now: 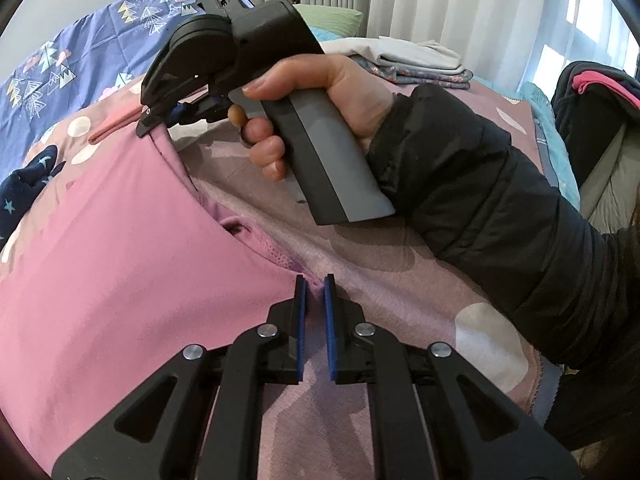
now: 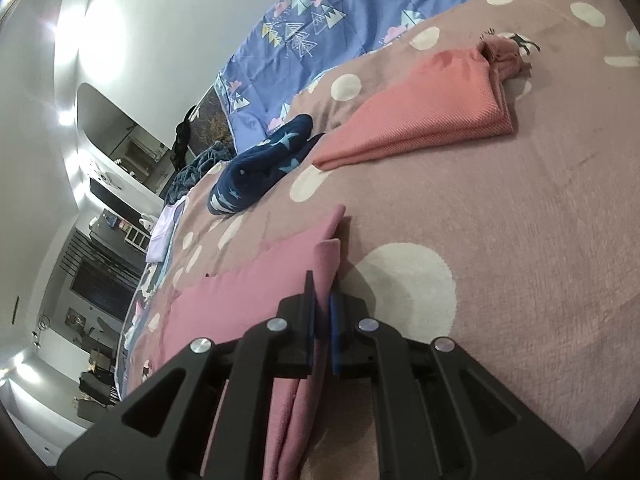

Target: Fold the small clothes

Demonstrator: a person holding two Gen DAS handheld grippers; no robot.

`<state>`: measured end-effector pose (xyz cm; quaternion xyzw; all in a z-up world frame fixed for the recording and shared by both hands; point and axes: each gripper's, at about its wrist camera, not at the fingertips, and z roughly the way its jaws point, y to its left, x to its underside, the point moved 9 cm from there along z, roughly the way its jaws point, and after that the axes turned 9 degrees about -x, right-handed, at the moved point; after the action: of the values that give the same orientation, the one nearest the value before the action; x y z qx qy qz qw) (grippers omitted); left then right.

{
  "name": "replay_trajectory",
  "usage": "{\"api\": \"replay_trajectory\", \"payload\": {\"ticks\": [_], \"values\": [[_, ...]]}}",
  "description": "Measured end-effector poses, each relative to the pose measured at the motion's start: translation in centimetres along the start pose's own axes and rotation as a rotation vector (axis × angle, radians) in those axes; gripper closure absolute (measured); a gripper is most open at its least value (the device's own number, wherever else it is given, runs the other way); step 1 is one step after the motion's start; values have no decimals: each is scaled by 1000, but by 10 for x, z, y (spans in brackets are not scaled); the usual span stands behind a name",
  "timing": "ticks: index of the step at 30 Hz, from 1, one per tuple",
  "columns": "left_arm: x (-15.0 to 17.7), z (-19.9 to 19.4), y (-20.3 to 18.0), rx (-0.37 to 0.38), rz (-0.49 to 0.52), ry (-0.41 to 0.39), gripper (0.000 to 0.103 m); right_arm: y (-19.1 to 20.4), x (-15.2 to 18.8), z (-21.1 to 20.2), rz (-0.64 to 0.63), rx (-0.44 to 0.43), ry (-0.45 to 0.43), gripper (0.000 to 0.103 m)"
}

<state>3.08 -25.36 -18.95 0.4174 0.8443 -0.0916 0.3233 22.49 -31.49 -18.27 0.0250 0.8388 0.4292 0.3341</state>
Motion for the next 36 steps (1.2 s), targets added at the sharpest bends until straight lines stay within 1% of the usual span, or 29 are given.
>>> {"api": "replay_trajectory", "payload": {"ticks": [1,2,4,5,7,9,10,11,12,13,14,16,18,19,20,21,22,23,24,25,26,27,28,29,30,31,32,33,36], "values": [[1,-1,-1,-14,11,-2,95,-1,0,0,-6,12,1,91],[1,-1,-1,-30,26,-1,94,-3,0,0,-2,24,1,90],[6,1,-7,-75,85,7,82,-7,1,-1,23,18,11,77],[8,1,-9,-106,115,4,72,-8,2,-1,27,11,14,75],[12,5,-13,-147,157,8,71,-6,3,0,24,-8,27,64],[12,7,-12,-148,145,10,71,0,5,4,-9,-8,45,57],[11,8,-10,-150,132,11,71,1,6,6,-26,1,50,56],[10,9,-9,-152,128,11,72,2,8,8,-51,26,52,57],[9,10,-8,-155,126,12,83,2,8,9,-64,46,49,72],[8,11,-7,-160,125,12,90,0,7,9,-67,72,38,97],[6,10,-7,-152,117,12,95,-2,5,8,-45,59,27,97],[3,4,-4,-123,92,4,97,3,-1,-1,-19,-7,-19,97],[0,-3,-8,-76,78,-10,97,17,-5,-9,-55,-35,-58,97],[-2,-6,-11,-53,80,-17,97,23,-6,-10,-88,-21,-73,97],[-2,-5,-13,-45,85,-18,97,21,-6,-7,-109,10,-71,97],[-1,-3,-15,-34,90,-11,103,16,-5,-3,-111,41,-58,97],[3,3,-18,-13,90,7,103,0,-2,5,-96,115,-27,95],[6,7,-20,-6,87,20,103,-12,1,11,-64,137,-5,94],[8,9,-21,-2,87,25,103,-18,2,12,-30,118,-1,95],[10,9,-23,6,86,25,103,-18,0,10,-16,97,-4,92],[9,7,-23,15,85,22,103,-17,-2,7,-11,84,-18,87],[9,6,-23,25,80,18,103,-16,-4,1,-19,93,-43,79],[9,2,-22,38,71,17,102,-16,-5,-1,-29,100,-51,77],[10,-2,-21,44,64,16,98,-16,-4,-1,-38,100,-46,77],[10,-6,-20,42,59,10,90,-16,-4,0,-37,99,-44,76],[11,-12,-17,28,57,-3,85,-16,-4,0,-35,97,-43,76],[12,-18,-13,10,53,-18,79,-16,-3,1,-35,96,-42,76],[13,-23,-11,-3,48,-25,75,-17,-3,1,-36,96,-43,76],[26,-36,14,-76,-7,-33,72,-16,-3,-1,-40,99,-47,75]]}}
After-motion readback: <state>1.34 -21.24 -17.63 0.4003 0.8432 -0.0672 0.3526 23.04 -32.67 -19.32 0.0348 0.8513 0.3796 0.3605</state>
